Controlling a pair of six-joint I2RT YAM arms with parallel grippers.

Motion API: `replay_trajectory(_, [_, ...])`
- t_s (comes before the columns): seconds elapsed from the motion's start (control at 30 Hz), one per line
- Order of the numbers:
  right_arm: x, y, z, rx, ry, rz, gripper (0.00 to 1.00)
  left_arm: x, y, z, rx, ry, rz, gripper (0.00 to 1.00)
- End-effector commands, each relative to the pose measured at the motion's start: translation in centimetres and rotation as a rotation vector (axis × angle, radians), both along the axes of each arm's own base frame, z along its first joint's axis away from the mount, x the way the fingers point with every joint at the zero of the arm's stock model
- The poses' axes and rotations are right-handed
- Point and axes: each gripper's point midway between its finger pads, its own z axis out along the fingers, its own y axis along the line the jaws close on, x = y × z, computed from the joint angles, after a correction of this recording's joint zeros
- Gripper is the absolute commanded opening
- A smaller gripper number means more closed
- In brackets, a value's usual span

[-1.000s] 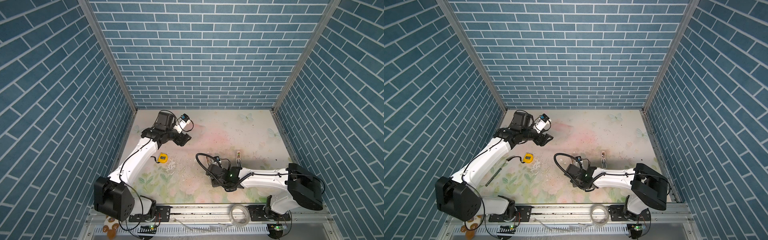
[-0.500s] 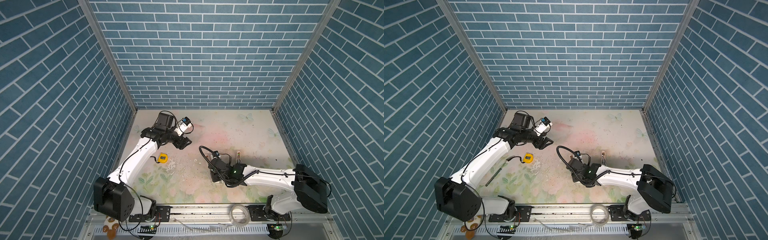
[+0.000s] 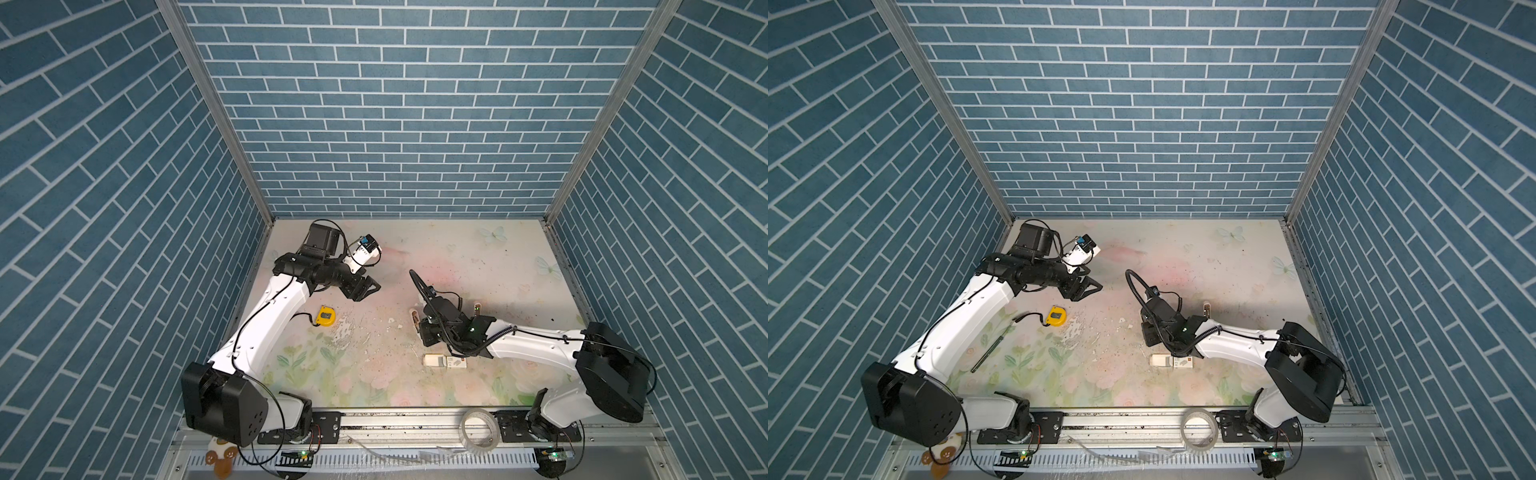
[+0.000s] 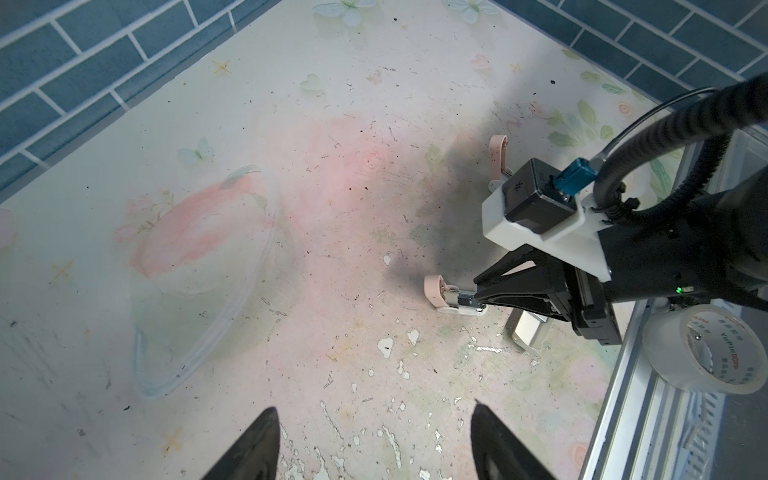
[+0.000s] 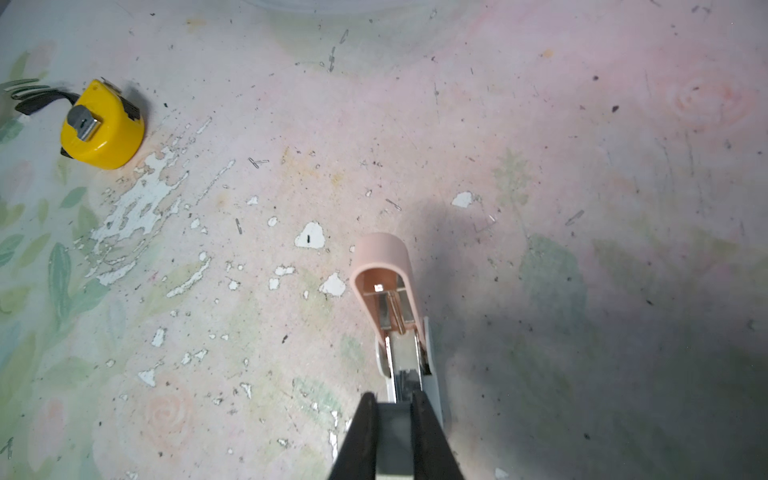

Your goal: Load the staples into the stapler

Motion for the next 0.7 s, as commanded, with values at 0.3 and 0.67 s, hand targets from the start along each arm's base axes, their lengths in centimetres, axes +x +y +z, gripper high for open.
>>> replay_trajectory(0.3, [0.5, -0.1, -1.7, -0.004, -0.065, 0.051, 0.17, 0.1, 0.5, 1.1, -0.034, 0.003, 0.015, 0.74])
replay_trajectory(0.67, [0.5, -0.4, -2.1, -0.003, -0.085, 0.052, 0.17, 0.0, 0.7, 0.9, -0.030, 0.003, 0.021, 0.73])
